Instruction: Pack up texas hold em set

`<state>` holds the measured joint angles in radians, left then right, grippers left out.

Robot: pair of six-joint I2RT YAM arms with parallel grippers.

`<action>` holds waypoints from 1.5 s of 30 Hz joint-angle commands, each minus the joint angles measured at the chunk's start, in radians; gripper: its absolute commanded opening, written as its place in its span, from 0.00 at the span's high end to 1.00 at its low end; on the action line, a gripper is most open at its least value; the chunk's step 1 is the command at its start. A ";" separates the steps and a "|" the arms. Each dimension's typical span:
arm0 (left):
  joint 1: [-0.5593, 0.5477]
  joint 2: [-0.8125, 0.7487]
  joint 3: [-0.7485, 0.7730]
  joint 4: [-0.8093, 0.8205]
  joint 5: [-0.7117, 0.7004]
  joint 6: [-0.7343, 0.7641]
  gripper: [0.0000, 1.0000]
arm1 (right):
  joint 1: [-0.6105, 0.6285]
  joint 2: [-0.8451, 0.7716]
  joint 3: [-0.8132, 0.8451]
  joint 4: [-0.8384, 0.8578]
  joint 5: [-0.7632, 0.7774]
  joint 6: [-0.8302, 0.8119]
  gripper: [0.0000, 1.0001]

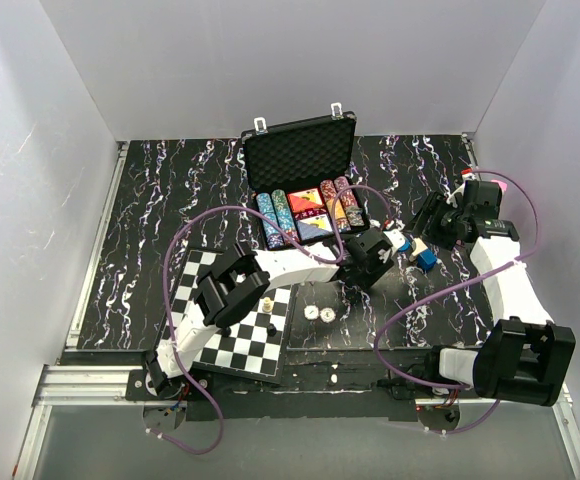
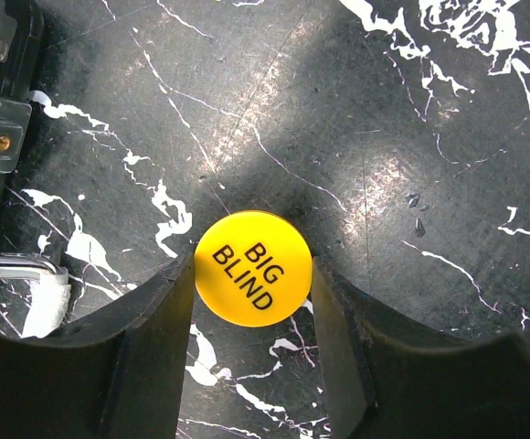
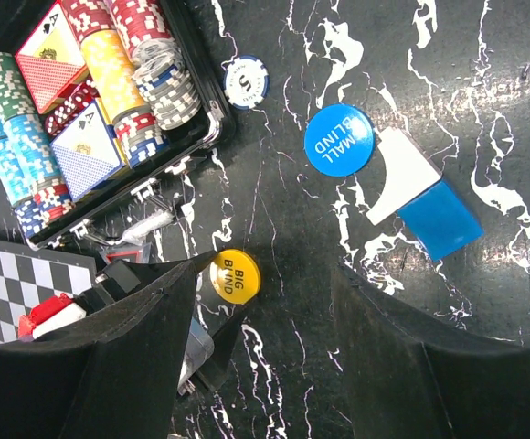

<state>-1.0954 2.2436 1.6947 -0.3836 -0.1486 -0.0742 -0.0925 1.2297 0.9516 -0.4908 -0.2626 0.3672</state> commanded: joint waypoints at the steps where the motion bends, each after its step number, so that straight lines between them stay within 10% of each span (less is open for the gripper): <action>1: -0.004 0.007 -0.041 -0.051 -0.066 -0.015 0.80 | -0.009 -0.039 -0.010 0.029 -0.012 0.004 0.32; 25: 0.230 -0.242 0.059 -0.084 -0.086 0.002 0.81 | -0.015 -0.073 -0.011 0.011 0.000 -0.010 0.31; 45: 0.402 0.111 0.428 -0.106 -0.091 0.129 0.80 | -0.016 -0.107 -0.073 0.024 -0.017 -0.007 0.31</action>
<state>-0.6983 2.3634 2.0644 -0.4824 -0.2344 0.0097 -0.1047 1.1603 0.8860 -0.4919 -0.2649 0.3637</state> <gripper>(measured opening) 0.471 0.688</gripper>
